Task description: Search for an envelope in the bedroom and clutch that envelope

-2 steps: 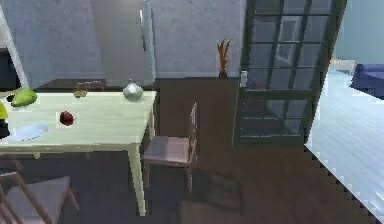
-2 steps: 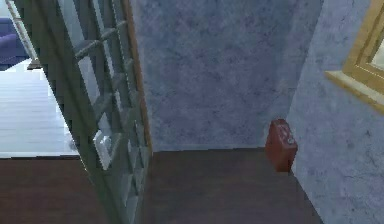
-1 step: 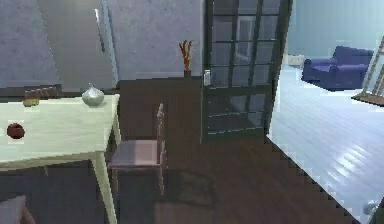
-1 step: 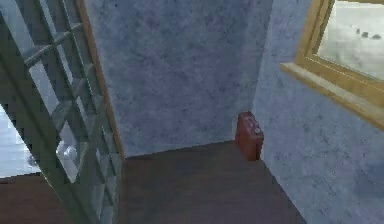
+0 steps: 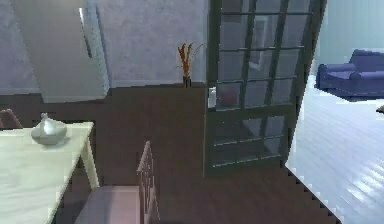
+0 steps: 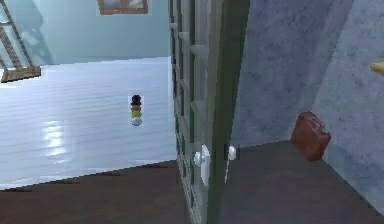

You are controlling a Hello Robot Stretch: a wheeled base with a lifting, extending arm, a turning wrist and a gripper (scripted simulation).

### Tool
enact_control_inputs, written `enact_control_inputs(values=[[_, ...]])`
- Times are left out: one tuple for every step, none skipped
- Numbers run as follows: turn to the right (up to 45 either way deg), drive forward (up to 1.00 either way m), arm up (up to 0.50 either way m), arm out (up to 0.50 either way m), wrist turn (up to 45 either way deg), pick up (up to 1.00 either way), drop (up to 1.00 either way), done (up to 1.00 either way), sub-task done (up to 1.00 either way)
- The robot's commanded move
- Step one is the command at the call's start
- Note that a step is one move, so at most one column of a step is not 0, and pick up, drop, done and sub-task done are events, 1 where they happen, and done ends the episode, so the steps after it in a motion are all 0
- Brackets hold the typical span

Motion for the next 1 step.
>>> enact_control_inputs(values=[[18.0,0.00,0.00,0.00,0.0,0.00,0.00,0.00,0.00]])
